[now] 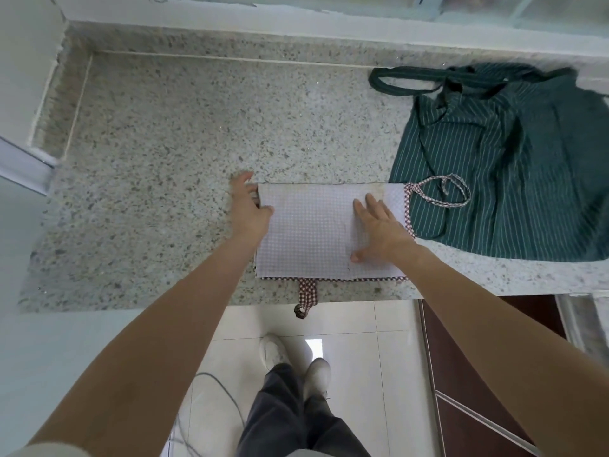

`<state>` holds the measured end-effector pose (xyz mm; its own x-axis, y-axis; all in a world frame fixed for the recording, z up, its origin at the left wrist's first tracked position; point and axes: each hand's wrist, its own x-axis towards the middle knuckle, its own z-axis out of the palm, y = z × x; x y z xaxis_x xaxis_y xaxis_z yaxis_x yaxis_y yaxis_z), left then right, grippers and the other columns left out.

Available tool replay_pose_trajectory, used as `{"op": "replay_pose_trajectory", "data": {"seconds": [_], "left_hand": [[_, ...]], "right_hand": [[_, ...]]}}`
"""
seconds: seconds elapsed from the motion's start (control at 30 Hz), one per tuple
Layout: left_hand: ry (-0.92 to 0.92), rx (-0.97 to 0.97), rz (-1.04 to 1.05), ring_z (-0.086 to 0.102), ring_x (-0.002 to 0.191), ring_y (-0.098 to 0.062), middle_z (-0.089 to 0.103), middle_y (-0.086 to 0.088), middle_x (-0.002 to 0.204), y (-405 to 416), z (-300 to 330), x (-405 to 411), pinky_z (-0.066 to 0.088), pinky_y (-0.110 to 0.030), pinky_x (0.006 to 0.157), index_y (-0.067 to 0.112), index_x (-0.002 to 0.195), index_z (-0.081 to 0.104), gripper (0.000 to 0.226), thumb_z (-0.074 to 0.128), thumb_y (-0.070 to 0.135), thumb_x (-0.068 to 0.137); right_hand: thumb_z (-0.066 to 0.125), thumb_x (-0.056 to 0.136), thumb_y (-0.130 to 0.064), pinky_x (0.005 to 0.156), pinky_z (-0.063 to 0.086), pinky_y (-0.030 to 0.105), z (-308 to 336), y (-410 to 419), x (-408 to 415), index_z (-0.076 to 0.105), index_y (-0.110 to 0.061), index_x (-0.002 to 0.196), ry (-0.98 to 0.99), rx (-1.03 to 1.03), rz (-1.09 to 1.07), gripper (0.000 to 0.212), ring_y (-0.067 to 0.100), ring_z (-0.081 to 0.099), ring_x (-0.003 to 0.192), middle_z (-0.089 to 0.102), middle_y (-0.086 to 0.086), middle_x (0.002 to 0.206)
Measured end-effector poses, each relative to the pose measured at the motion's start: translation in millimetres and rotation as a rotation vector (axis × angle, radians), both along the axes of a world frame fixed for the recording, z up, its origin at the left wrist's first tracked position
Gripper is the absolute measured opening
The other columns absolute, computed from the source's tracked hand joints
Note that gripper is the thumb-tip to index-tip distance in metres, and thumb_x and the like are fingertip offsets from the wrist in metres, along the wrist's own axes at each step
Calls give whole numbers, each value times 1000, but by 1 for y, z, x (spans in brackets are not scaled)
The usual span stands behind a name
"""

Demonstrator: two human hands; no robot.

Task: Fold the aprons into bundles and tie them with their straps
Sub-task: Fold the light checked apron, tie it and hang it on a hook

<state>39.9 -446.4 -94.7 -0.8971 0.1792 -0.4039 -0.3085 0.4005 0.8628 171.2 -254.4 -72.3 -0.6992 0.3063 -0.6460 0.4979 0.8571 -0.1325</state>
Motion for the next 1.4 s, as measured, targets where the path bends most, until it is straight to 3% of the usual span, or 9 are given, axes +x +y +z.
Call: {"op": "replay_pose_trajectory", "data": {"seconds": [0.17,0.47,0.57,0.67,0.8,1.07,1.17,1.3,1.4], "left_hand": [[186,-383,-166,42,124,-32,32,-18,140,-8,-10,-2,39,-42,104,6,140,31,74,73,19,80],[32,-604,-399,44,124,-35,47,-23,132,-14,-4,5,40,-45,101,-7,139,24,96,80,30,71],[38,-562,-425,60,102,-31,62,-17,113,-15,-5,6,50,-40,83,-2,113,55,52,76,26,75],[25,-370,-434,63,94,-28,66,-14,108,-16,5,10,46,-28,70,0,103,64,25,65,18,85],[1,-231,-454,56,110,-25,57,-9,126,-18,17,19,43,-30,86,7,129,47,33,45,20,98],[157,-266,-492,56,81,-21,57,-9,101,-3,47,30,47,-33,67,5,124,36,29,42,18,99],[229,-262,-542,50,62,-15,53,-5,81,16,61,36,37,-24,49,10,116,35,24,45,20,97],[236,-239,-626,45,53,-12,47,-2,68,54,76,50,33,-25,46,10,114,35,26,50,17,94],[210,-262,-662,45,52,-13,46,-1,64,91,78,66,34,-28,44,9,117,34,30,51,19,93]], "right_hand": [[76,72,-44,114,12,54,8,-4,-5,-13,-23,150,-57,120,69,120,23,-16,145,-24,-1,155],[79,68,-44,118,3,47,4,-28,-33,-13,-17,150,-12,163,405,126,21,-14,145,-22,3,156],[80,66,-44,116,6,50,4,-27,-38,-17,-19,149,-52,154,404,130,21,-13,145,-25,2,155],[81,66,-43,116,6,52,6,-26,-37,-19,-22,148,-68,124,383,131,19,-14,145,-28,-1,154],[82,65,-42,114,13,54,5,-27,-37,-19,-22,148,-54,111,376,132,18,-14,145,-29,-2,154],[83,65,-37,113,11,57,3,-20,-32,-16,-27,149,-15,-36,318,130,14,-17,144,-31,-6,153],[82,69,-27,118,8,51,3,-18,-20,0,-27,152,206,-290,54,117,13,-11,145,-24,-7,155],[64,87,-18,114,26,41,15,12,10,37,-21,143,602,-564,-583,62,14,32,135,33,-4,149],[52,95,-16,107,39,44,15,51,28,58,-19,121,631,-691,-1005,27,20,49,123,53,2,133]]}}
